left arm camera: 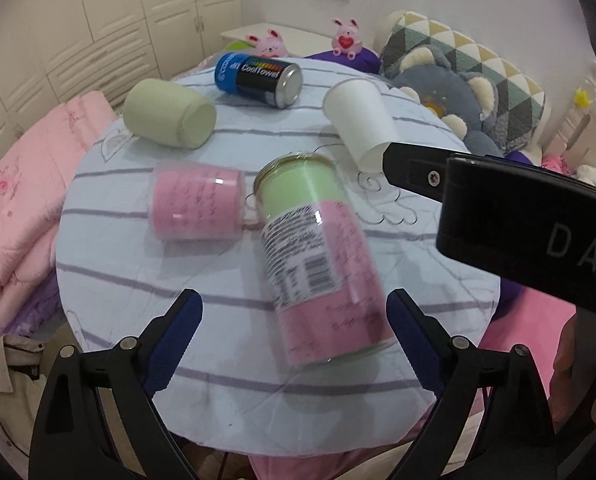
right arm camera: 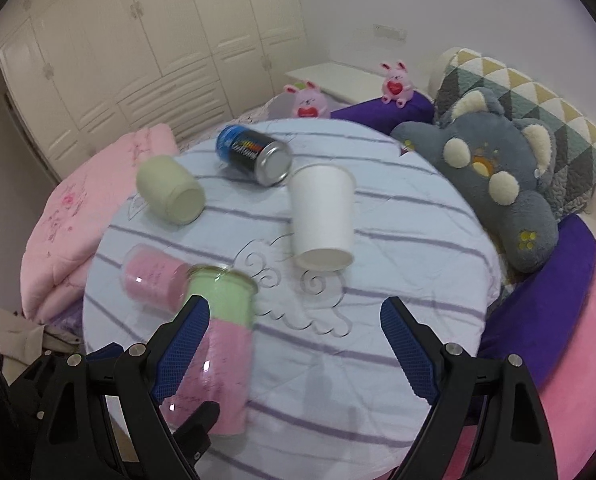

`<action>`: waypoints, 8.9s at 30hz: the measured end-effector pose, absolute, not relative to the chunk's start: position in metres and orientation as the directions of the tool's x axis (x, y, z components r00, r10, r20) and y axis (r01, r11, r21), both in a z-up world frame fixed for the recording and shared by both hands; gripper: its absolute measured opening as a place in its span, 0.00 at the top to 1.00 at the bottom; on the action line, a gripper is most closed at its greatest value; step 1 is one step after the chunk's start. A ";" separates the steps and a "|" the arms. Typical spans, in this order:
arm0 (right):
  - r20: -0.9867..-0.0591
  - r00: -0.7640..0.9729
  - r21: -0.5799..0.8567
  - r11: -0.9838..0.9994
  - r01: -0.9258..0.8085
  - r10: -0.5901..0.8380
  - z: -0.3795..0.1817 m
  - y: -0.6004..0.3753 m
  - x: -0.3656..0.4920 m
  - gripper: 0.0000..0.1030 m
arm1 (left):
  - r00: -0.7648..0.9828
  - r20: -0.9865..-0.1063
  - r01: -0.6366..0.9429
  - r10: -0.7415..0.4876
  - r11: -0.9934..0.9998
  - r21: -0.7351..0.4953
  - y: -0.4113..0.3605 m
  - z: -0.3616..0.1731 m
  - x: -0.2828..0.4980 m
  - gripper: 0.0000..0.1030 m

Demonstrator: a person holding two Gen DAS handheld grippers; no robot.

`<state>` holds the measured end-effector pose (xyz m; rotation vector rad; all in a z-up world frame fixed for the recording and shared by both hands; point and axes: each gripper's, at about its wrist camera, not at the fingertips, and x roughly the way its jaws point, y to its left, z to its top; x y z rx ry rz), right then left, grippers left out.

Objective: Flip cup upright

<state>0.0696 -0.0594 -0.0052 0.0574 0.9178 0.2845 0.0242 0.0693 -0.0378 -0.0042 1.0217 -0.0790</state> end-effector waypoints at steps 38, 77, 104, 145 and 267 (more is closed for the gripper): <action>-0.842 0.247 0.400 0.863 -0.308 0.479 -0.061 -0.012 0.102 0.27 | 0.491 -0.846 0.130 -0.209 0.978 -0.166 0.087 -0.056 0.040 0.00; -0.652 0.586 0.147 0.838 -0.525 0.481 -0.016 -0.028 0.100 0.32 | 0.520 -0.845 -0.027 -0.129 0.985 -0.167 0.095 -0.062 0.063 0.00; -0.601 0.651 0.039 0.830 -0.556 0.464 -0.029 -0.021 0.054 0.32 | 0.585 -0.810 -0.002 -0.039 0.999 -0.050 0.086 -0.071 0.043 0.00; -0.612 0.644 0.174 0.872 -0.457 0.459 0.062 -0.093 0.012 0.19 | 0.779 -0.627 0.033 -0.009 0.999 0.027 0.030 0.057 -0.021 0.00; -0.639 0.716 0.044 0.942 -0.332 0.282 0.064 -0.100 0.039 0.19 | 0.812 -0.584 0.006 -0.008 1.000 -0.006 0.064 0.064 -0.009 0.00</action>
